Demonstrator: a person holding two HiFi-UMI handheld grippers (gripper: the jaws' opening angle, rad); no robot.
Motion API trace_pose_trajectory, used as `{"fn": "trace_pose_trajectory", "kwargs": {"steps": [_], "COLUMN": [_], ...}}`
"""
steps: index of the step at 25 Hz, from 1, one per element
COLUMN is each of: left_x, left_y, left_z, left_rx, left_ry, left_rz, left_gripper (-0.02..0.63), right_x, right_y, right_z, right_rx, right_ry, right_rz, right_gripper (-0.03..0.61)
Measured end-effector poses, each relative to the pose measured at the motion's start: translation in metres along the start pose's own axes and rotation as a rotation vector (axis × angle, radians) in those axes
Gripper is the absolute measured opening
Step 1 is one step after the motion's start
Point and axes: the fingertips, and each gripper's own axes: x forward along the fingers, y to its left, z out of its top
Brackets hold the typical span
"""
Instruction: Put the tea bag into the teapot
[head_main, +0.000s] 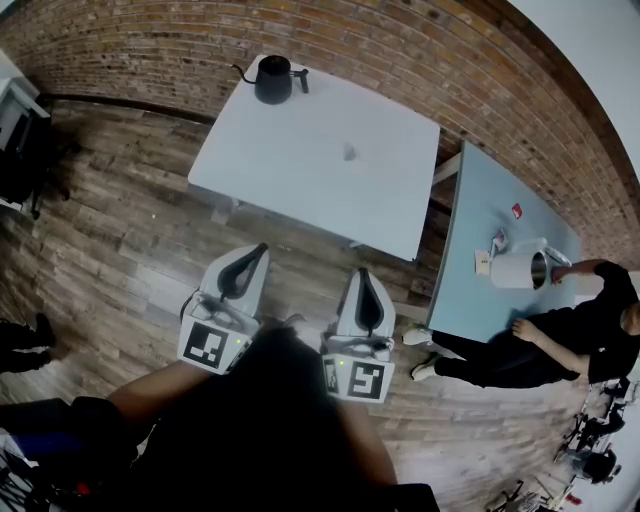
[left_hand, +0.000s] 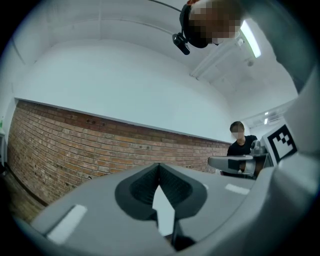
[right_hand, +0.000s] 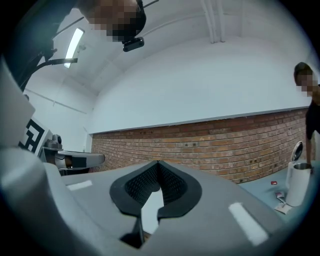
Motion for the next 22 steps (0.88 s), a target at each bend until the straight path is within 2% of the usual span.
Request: {"fn": "trace_pose_trajectory", "kwargs": {"steps": [5,14,18,22], "left_x": [-0.001,-0.002,0.0,0.005], "left_y": [-0.006,-0.022,-0.031,-0.04], "left_z": [0.003,-0.006,-0.002,-0.005], "left_rx": [-0.016,0.031,0.009,0.005], "left_ry": [-0.009,-0.001,-0.019,-0.009], "left_rz": [0.017,0.039,0.062,0.086], "left_gripper": [0.0,0.0,0.0,0.0], "right_x": [-0.005,-0.014,-0.017,-0.019], "right_y": [-0.004,-0.018,-0.026,-0.045], "right_z": [-0.002,-0.003,-0.006,-0.006], "right_rx": [0.003,-0.018,-0.009,-0.009], "right_ry": [0.007,-0.008,-0.005,-0.012], "right_rz": [0.004,0.019,0.044,0.01], "right_gripper": [0.002,0.002,0.002,0.002]}}
